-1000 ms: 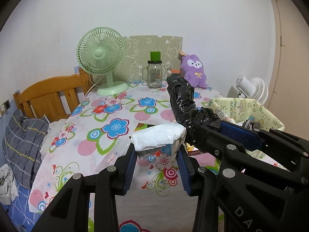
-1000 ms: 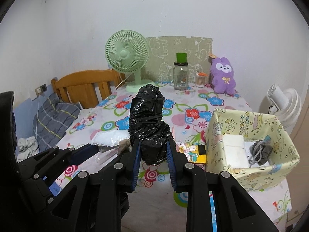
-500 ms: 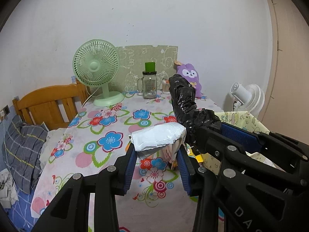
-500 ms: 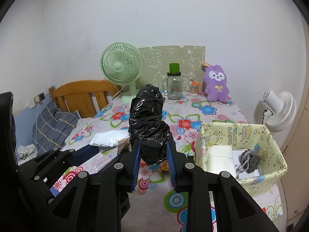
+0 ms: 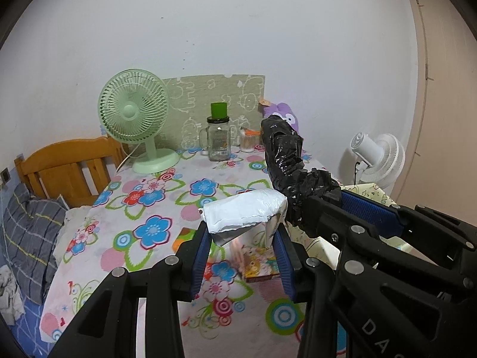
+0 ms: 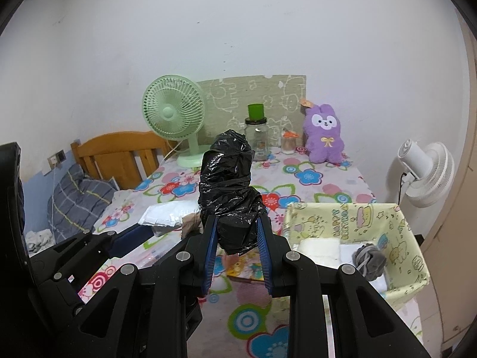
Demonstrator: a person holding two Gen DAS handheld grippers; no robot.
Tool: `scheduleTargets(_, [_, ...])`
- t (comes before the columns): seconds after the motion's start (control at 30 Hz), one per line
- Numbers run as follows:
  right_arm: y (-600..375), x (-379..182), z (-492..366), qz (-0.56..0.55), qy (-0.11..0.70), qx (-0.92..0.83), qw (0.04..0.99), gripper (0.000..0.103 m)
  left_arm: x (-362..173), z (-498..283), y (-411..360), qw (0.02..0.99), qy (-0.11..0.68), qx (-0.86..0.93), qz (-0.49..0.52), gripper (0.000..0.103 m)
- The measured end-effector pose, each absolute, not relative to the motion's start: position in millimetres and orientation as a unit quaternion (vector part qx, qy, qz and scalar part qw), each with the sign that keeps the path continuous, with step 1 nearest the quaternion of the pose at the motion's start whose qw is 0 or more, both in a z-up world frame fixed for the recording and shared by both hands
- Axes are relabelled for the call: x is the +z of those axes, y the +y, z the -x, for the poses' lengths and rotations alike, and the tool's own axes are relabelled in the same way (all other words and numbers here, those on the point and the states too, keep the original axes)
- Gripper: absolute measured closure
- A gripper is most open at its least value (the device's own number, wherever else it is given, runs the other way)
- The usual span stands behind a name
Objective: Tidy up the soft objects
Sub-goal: 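Lift the black bag with the right tool while the left tool lifts the white roll, then lower the black bag and white roll into the gift box and open both tools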
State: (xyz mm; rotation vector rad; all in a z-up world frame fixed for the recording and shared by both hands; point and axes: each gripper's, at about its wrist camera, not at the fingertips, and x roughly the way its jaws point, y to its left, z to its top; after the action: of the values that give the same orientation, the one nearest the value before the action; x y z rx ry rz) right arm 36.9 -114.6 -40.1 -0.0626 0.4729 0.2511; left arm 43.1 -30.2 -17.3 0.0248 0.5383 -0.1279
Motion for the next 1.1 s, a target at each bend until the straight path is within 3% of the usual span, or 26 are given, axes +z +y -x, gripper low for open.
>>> scheduleTargets(1.1, [-213, -39, -71, -0.006, 0.237, 0.036, 0.971, 0.074, -25, -93, -123, 0.947, 0.280, -0.151, -0.038, 0.060])
